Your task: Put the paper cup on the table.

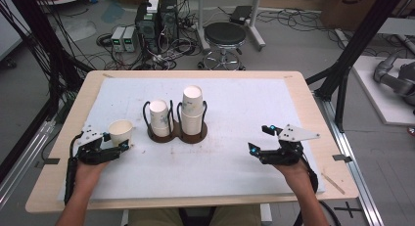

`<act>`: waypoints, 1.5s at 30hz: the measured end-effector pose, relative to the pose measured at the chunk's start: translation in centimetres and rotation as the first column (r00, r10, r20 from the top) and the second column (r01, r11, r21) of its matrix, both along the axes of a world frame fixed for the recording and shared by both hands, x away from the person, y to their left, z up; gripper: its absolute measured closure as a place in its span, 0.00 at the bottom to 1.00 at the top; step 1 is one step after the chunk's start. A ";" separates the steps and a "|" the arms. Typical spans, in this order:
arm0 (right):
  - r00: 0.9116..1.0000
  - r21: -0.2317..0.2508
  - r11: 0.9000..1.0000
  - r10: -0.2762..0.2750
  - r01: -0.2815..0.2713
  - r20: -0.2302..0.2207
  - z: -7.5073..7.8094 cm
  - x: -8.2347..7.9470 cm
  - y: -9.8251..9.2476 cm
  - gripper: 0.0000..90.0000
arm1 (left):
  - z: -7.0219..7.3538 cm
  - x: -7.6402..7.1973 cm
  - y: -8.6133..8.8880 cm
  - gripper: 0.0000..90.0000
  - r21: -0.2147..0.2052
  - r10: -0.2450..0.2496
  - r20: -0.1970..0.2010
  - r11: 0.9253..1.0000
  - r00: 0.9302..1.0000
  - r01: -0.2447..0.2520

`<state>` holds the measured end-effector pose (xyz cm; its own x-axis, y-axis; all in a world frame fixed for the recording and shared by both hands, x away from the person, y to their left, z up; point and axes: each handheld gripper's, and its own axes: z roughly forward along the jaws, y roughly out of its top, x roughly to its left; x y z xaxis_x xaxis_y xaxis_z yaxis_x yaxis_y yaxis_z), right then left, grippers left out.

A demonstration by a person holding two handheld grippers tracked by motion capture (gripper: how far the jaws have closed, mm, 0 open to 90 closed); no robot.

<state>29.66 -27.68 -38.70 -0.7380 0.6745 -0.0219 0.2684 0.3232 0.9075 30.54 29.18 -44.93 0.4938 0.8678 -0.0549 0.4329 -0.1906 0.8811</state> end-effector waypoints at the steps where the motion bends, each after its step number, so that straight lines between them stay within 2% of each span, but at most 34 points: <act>1: 1.000 0.000 1.000 0.001 -0.001 0.002 0.0 0.0 0.0 0.22 | 0.0 -0.1 0.0 0.37 0.003 0.003 -0.007 1.000 1.000 -0.003; 7: 1.000 0.002 1.000 -0.003 0.003 0.001 0.0 -0.1 -0.1 0.22 | 0.0 -0.6 0.2 0.37 0.023 -0.001 -0.032 1.000 0.999 0.002; 10: 1.000 0.001 1.000 -0.005 0.005 0.000 0.0 -0.2 -0.2 0.22 | -0.1 -0.7 0.3 0.35 0.009 0.003 -0.041 1.000 0.999 -0.002; 12: 1.000 0.002 1.000 -0.005 0.005 0.002 0.0 -0.2 -0.2 0.22 | -0.2 -0.7 0.3 0.31 0.008 0.007 -0.048 1.000 0.999 -0.006; 13: 1.000 0.002 1.000 -0.006 0.006 0.000 0.0 -0.2 -0.2 0.22 | -0.2 -0.8 0.3 0.25 -0.005 0.017 -0.047 1.000 0.999 -0.018; 14: 1.000 0.001 1.000 -0.007 0.007 0.000 0.1 -0.2 -0.2 0.22 | -0.1 -0.8 0.4 0.20 -0.029 0.019 -0.044 0.999 0.999 -0.020; 18: 1.000 0.001 1.000 -0.008 0.008 0.000 0.0 -0.2 -0.3 0.22 | 0.2 -1.4 0.5 0.19 -0.074 0.009 -0.032 0.997 0.999 -0.011; 20: 1.000 0.001 1.000 -0.010 0.010 -0.004 0.0 -0.3 -0.4 0.22 | 0.6 -1.8 0.7 0.19 -0.076 0.004 -0.013 0.997 1.000 -0.005; 25: 0.999 0.000 1.000 -0.028 0.028 -0.015 -0.1 -0.4 -0.8 0.22 | 1.7 -3.1 1.4 0.19 -0.120 0.025 0.047 0.993 0.999 -0.019; 27: 0.999 -0.004 0.999 -0.035 0.035 -0.011 -0.2 -0.5 -1.1 0.22 | 2.4 -3.7 1.5 0.19 -0.127 0.037 0.091 0.992 0.995 -0.025; 30: 0.999 -0.005 0.999 -0.050 0.050 -0.020 -0.3 -0.6 -1.5 0.22 | 3.5 -4.4 1.5 0.19 -0.168 0.042 0.165 0.986 0.985 -0.014; 34: 0.996 -0.015 0.997 -0.080 0.080 -0.031 -0.5 -0.9 -1.8 0.22 | 4.6 -4.7 0.5 0.19 -0.222 -0.006 0.243 0.973 0.970 0.062; 41: 0.991 -0.035 0.992 -0.125 0.123 -0.046 -1.0 -1.2 -2.3 0.22 | 5.4 -4.3 -2.5 0.19 -0.235 -0.121 0.284 0.953 0.951 0.192; 45: 0.989 -0.022 0.990 -0.140 0.139 -0.057 -1.1 -1.6 -2.6 0.22 | 5.3 -3.9 -3.9 0.19 -0.219 -0.159 0.285 0.949 0.945 0.226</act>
